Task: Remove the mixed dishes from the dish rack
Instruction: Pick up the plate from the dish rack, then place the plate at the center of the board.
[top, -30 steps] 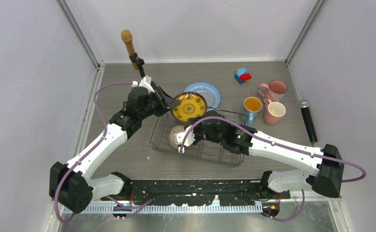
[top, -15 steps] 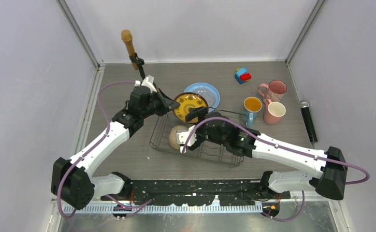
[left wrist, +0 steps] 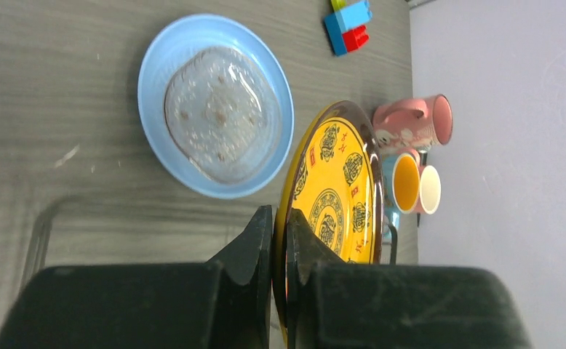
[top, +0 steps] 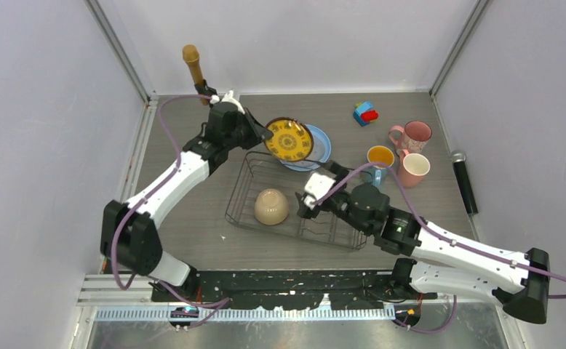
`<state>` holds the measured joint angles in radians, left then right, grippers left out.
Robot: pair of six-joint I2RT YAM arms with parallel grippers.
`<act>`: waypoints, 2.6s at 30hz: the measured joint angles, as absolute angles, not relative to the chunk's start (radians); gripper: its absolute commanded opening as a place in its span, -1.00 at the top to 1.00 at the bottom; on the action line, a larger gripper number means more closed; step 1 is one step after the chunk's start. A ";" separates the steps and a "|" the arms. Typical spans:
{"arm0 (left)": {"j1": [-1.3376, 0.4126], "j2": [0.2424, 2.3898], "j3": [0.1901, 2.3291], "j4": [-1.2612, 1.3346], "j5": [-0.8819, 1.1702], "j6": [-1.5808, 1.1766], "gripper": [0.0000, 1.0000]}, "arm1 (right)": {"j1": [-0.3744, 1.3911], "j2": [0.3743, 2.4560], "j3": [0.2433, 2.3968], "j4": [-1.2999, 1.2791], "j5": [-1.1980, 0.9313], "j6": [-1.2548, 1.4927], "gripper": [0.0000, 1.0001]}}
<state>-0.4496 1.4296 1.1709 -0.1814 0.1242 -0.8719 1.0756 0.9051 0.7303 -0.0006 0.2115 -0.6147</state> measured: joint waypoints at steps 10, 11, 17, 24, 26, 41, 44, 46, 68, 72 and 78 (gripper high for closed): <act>-0.400 1.813 1.412 -0.177 0.181 -0.791 1.00 | 1.029 0.876 0.889 -0.046 0.709 -0.075 -0.99; -0.392 1.855 1.441 -0.176 0.198 -0.786 1.00 | 1.017 0.872 0.890 -0.052 0.734 -0.045 -0.99; -0.360 2.035 1.579 -0.170 0.290 -0.782 1.00 | 0.967 0.828 0.872 -0.115 0.753 0.065 -1.00; -0.358 2.151 1.733 -0.211 0.294 -0.757 1.00 | 0.949 0.796 0.865 -0.156 0.741 0.096 -0.99; -0.358 2.177 1.766 -0.226 0.304 -0.747 1.00 | 0.946 0.796 0.861 -0.158 0.739 0.095 -0.99; -0.368 2.248 1.770 -0.273 0.336 -0.690 0.41 | 0.919 0.805 0.836 -0.158 0.709 0.065 -0.99; -0.375 2.249 1.770 -0.275 0.334 -0.677 -0.06 | 0.912 0.805 0.835 -0.158 0.704 0.063 -0.99; -0.380 2.250 1.770 -0.277 0.334 -0.671 -0.33 | 0.907 0.805 0.835 -0.158 0.703 0.064 -0.99; -0.399 2.113 1.832 -0.463 0.199 -0.559 -0.99 | 0.789 0.829 0.742 -0.111 0.568 0.130 -0.99; -0.399 2.018 1.795 -0.472 0.165 -0.539 -0.99 | 0.756 0.833 0.742 -0.106 0.480 0.170 -0.99; -0.399 1.737 1.555 -0.454 0.113 -0.518 -0.99 | 0.703 0.906 0.753 -0.122 0.275 0.222 -0.99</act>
<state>-0.3992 1.7374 1.5551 -0.4538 0.1127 -0.5179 0.7033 0.9062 0.7532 -0.1223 0.2752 0.2218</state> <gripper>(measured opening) 0.995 0.996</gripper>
